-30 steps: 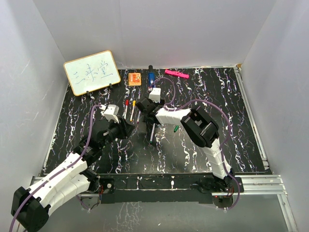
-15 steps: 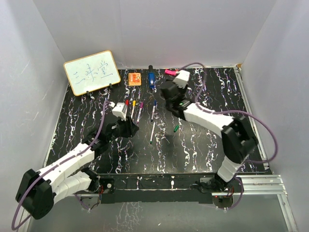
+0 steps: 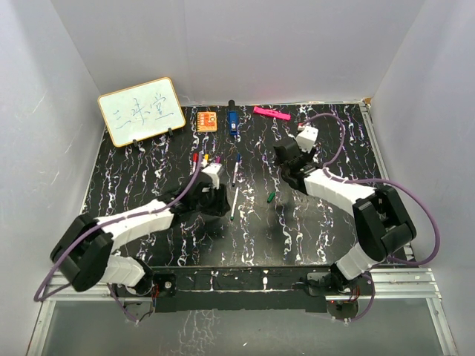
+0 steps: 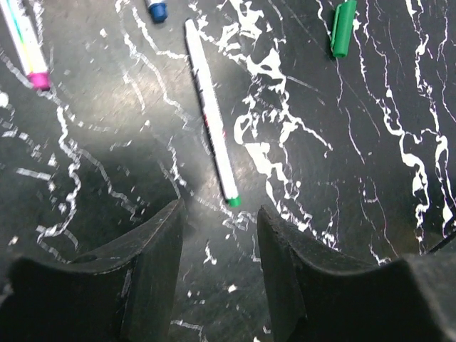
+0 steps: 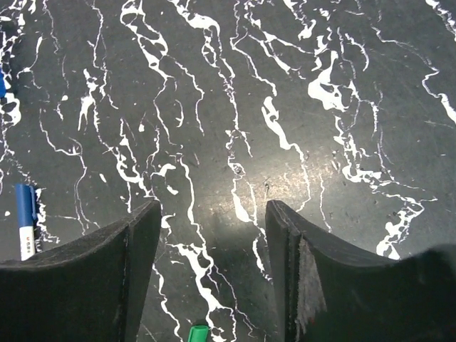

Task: Insert the pens into the pen caps

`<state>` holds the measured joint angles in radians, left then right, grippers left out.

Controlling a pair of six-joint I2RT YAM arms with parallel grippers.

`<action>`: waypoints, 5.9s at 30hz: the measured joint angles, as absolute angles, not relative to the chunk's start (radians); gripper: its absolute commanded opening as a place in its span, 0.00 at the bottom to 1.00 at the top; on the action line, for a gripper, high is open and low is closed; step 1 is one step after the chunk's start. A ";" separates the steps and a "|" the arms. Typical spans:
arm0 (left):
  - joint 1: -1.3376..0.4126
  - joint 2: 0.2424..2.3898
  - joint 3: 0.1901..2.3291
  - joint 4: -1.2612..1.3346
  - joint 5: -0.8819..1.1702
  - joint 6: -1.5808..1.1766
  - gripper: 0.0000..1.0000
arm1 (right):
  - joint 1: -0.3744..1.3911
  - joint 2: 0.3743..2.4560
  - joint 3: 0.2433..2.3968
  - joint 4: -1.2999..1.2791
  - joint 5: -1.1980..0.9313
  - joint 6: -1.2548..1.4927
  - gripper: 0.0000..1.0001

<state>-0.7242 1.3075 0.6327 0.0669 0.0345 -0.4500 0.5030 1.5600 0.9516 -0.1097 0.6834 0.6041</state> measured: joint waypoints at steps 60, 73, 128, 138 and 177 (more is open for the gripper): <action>-0.788 1.916 1.266 -0.477 -0.159 -0.385 0.00 | 0.361 1.434 0.852 -0.131 0.400 0.689 0.50; -0.783 1.847 1.184 -0.463 -0.115 -0.333 0.00 | 0.587 1.438 0.820 -0.287 0.439 0.768 0.50; -0.704 1.478 1.126 -0.647 -0.211 -0.321 0.00 | 0.703 1.782 1.039 -0.422 0.482 0.875 0.00; -0.688 1.478 1.126 -0.624 -0.162 -0.314 0.00 | 0.705 1.771 1.029 -0.397 0.483 0.841 0.00; -0.688 1.214 0.553 0.654 0.423 -0.564 0.00 | 0.690 1.118 0.507 0.804 0.089 0.507 0.00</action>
